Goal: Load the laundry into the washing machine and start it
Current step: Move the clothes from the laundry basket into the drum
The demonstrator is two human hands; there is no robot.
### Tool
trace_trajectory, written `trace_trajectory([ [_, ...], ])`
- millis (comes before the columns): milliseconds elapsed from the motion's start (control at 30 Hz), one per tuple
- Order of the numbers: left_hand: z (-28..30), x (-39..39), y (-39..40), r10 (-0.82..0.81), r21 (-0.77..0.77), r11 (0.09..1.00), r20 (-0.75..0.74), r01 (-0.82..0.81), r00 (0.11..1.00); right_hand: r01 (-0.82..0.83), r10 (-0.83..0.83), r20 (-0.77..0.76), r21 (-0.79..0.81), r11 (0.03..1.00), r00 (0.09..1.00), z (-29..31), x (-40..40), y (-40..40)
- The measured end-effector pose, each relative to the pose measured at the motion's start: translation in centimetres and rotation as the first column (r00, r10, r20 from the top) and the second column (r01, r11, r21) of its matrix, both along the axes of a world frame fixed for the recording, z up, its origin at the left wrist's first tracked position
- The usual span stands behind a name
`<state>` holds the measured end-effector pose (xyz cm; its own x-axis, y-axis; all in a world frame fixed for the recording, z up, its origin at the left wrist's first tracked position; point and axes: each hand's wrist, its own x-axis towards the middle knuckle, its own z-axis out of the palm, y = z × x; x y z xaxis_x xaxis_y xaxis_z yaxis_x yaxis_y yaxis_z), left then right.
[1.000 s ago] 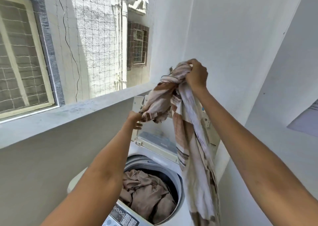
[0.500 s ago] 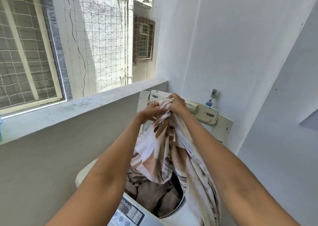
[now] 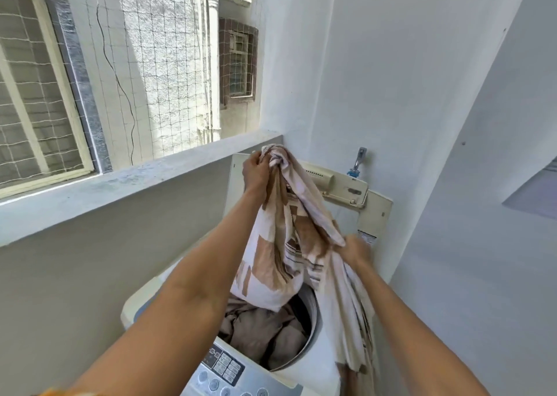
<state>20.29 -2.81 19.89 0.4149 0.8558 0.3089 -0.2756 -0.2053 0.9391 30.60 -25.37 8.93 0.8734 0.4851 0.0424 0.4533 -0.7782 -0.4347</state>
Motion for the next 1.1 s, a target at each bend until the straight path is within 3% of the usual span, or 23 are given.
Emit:
trace_trajectory([
  [100,-0.1,-1.3,2.1,0.012,-0.007,1.000,-0.032,-0.012,0.999,0.092,-0.102,0.088,0.112,0.989,0.991,5.5,1.2,-0.2],
  [233,-2.3,-3.8,4.3,0.001,0.047,0.999,-0.283,0.013,0.959,0.107,-0.172,0.324,0.208,0.972,0.930,14.1,2.9,0.0],
  [300,-4.8,-4.9,4.5,-0.079,-0.038,0.997,-0.414,0.070,0.907,0.034,-0.158,0.439,0.275,0.961,0.884,18.1,2.4,1.2],
  [333,-6.1,-5.4,4.5,-0.163,-0.085,0.987,-0.493,0.139,0.855,-0.015,-0.135,0.480,0.294,0.956,0.867,19.7,1.7,2.0],
  [400,-7.8,-6.2,4.5,-0.320,-0.147,0.942,-0.672,0.302,0.668,-0.121,-0.057,0.532,0.294,0.948,0.845,21.8,0.1,3.9],
  [467,-8.1,-6.0,4.3,-0.383,-0.191,0.903,-0.765,0.385,0.519,-0.187,0.022,0.532,0.258,0.948,0.846,21.9,-1.2,5.7],
  [500,-7.8,-5.7,4.3,-0.369,-0.183,0.911,-0.762,0.370,0.532,-0.202,0.053,0.515,0.239,0.950,0.856,21.3,-1.8,6.7],
  [567,-6.2,-5.2,3.9,-0.291,-0.122,0.951,-0.669,0.285,0.684,-0.221,0.109,0.466,0.193,0.956,0.878,19.3,-2.6,8.4],
  [633,-4.0,-5.0,3.3,-0.326,-0.100,0.942,-0.503,0.321,0.801,-0.235,0.164,0.407,0.131,0.963,0.899,17.1,-3.5,9.7],
  [733,-1.6,-4.7,1.5,-0.513,-0.081,0.840,-0.443,0.537,0.736,-0.250,0.224,0.272,0.066,0.966,0.936,14.0,-4.3,11.1],
  [833,-1.9,-3.7,-0.5,-0.461,0.033,0.815,-0.569,0.579,0.681,-0.283,0.279,0.052,0.135,0.949,0.959,11.6,-3.3,11.7],
  [933,-4.7,-2.2,-1.1,-0.322,0.150,0.886,-0.482,0.438,0.815,-0.358,0.457,-0.322,0.324,0.876,0.829,10.6,-1.9,9.7],
  [967,-5.6,-1.9,-1.2,-0.286,0.149,0.913,-0.428,0.379,0.857,-0.366,0.494,-0.378,0.362,0.857,0.783,10.1,-1.2,8.6],
  [1033,-6.5,-1.1,-1.5,-0.225,0.106,0.956,-0.338,0.275,0.914,-0.373,0.480,-0.350,0.330,0.867,0.805,8.7,-0.2,6.3],
  [1100,-6.0,-0.3,-1.8,-0.188,0.093,0.970,-0.306,0.225,0.933,-0.414,0.444,-0.192,0.176,0.893,0.875,6.5,0.6,3.9],
])
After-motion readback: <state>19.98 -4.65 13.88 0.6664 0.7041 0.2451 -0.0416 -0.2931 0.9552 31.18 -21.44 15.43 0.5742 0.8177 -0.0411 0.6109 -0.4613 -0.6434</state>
